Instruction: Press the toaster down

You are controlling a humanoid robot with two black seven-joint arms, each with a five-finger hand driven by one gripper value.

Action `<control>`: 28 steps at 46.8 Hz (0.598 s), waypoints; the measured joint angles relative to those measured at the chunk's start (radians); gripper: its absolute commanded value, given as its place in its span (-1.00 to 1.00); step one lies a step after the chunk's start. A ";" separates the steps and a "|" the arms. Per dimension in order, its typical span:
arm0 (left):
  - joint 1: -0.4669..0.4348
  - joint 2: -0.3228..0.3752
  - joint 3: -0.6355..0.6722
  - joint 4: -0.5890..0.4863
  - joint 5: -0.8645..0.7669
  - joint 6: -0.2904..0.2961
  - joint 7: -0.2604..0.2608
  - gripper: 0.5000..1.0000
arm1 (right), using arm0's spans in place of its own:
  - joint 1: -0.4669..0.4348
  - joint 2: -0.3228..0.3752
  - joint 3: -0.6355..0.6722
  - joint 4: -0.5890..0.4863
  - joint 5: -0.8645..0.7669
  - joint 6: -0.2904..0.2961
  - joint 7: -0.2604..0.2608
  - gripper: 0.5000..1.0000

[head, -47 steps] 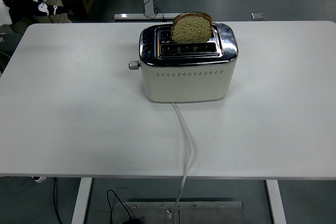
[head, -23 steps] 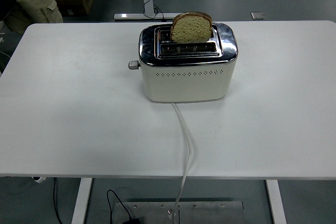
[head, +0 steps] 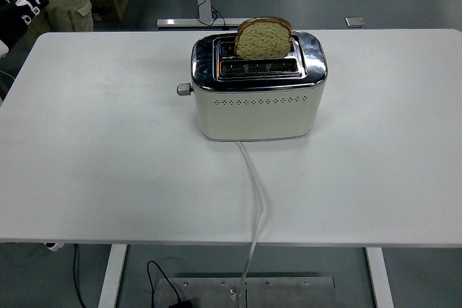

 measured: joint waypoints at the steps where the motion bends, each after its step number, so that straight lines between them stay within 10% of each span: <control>1: 0.003 -0.002 0.000 0.000 -0.002 0.000 0.000 1.00 | 0.000 0.000 0.000 0.000 0.000 0.000 0.000 0.99; 28: 0.033 -0.022 0.001 0.000 0.002 0.000 0.000 1.00 | -0.001 0.000 0.002 0.000 0.002 -0.002 0.007 0.99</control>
